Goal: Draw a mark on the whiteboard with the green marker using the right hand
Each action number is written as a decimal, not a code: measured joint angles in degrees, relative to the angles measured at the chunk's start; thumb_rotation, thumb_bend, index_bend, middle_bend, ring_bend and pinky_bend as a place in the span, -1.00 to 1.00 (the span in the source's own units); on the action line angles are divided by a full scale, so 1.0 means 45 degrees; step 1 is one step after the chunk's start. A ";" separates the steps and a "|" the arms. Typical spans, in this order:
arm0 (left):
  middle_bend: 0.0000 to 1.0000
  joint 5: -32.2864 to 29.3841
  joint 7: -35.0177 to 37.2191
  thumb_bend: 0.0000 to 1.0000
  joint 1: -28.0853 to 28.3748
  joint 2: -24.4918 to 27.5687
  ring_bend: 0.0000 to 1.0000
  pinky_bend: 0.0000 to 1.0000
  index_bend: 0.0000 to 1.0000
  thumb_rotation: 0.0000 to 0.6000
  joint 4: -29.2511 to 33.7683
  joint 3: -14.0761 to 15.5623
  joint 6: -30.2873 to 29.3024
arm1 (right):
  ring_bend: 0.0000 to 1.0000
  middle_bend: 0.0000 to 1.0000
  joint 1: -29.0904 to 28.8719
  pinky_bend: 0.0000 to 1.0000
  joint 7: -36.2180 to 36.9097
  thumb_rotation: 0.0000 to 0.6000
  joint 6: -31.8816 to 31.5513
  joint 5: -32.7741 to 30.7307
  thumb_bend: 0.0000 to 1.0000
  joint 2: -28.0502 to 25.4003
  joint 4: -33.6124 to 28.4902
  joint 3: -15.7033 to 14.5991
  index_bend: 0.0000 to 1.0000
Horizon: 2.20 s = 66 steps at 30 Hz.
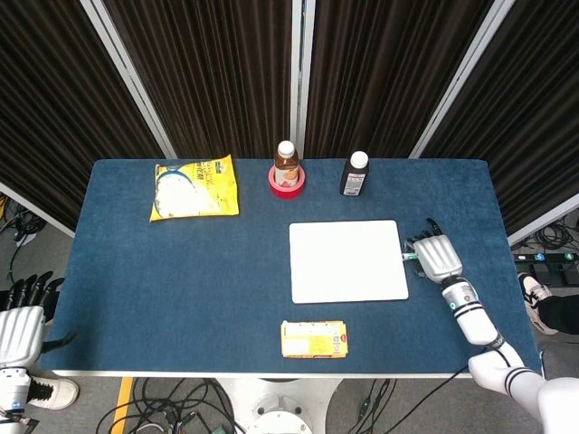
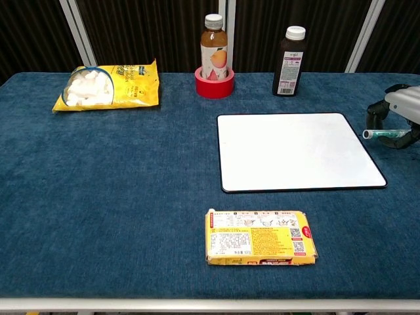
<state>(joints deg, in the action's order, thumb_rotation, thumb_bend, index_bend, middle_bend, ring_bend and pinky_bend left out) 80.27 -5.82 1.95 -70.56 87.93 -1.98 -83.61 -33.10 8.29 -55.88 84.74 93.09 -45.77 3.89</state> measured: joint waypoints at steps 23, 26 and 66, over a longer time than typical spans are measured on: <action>-0.89 0.0331 0.1104 -0.79 -0.0050 -0.0062 -0.97 -1.00 -0.68 1.00 -0.0441 0.0082 -0.0041 | -0.35 0.12 -0.1302 -0.81 0.9662 1.00 -0.0035 -0.0686 0.07 0.1021 -0.2982 0.1681 0.18; -0.89 0.0322 0.1182 -0.79 -0.0038 -0.0082 -0.97 -1.00 -0.68 1.00 -0.0501 0.0077 -0.0004 | -0.35 0.12 -0.1531 -0.81 0.9941 1.00 0.0092 -0.0914 0.08 0.1794 -0.2137 0.1895 0.18; -0.89 0.0276 0.1567 -0.79 -0.0045 -0.0320 -0.97 -1.00 -0.68 1.00 -0.0915 0.0120 0.0197 | -0.35 0.12 -0.1694 -0.81 1.0965 1.00 -0.0161 -0.0517 0.07 0.2837 -0.1677 0.1354 0.18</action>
<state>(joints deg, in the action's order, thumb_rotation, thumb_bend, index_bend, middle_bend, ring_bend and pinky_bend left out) 81.52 1.23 1.74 -72.00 83.82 -1.45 -82.72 -40.72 57.63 -56.61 82.41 105.85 -53.32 9.99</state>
